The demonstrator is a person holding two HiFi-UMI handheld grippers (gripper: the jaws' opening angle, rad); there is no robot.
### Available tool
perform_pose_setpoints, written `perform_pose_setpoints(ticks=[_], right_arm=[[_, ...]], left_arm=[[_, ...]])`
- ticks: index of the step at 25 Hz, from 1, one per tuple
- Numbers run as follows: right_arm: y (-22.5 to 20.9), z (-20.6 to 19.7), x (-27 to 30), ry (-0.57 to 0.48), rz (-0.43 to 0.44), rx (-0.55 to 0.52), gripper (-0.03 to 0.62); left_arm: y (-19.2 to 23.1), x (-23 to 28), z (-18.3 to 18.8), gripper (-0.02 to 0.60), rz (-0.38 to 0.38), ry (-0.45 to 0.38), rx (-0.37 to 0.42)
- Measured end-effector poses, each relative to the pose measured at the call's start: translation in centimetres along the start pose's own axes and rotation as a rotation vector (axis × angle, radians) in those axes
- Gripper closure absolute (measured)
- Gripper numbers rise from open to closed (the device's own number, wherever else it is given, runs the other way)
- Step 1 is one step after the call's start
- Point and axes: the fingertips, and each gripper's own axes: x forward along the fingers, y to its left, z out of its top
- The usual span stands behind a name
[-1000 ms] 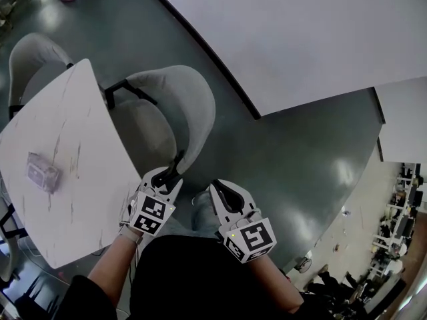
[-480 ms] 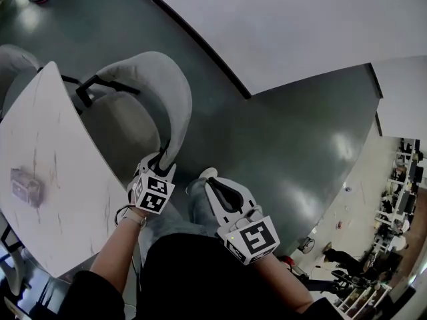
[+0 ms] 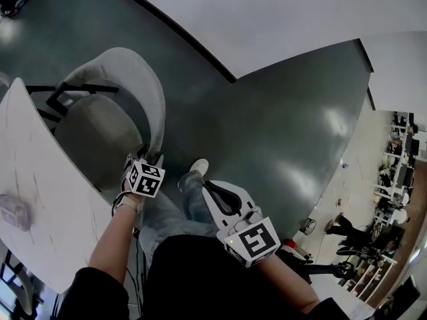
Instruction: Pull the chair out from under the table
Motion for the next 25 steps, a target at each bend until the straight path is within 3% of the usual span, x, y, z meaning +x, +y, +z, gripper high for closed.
perform_pose_setpoints(ticks=[11,16,25], right_arm=[[-1.6,-2.6,0.2,0.022,-0.022,0.068,0.579],[-2.1,-3.0,0.5,0.023,-0.025,0.079,0.579],[-2.1,-3.9,0.6,0.024,-0.017,0.113,0.579]], left_arm=[[0.4,5.9,-1.9,0.353,0.001,0.083,-0.068],[0.6,6.6,-2.1,0.364,-0.031,0.101,-0.151],[0.9,6.6,-2.3,0.427,0.022,0.109,-0.114]])
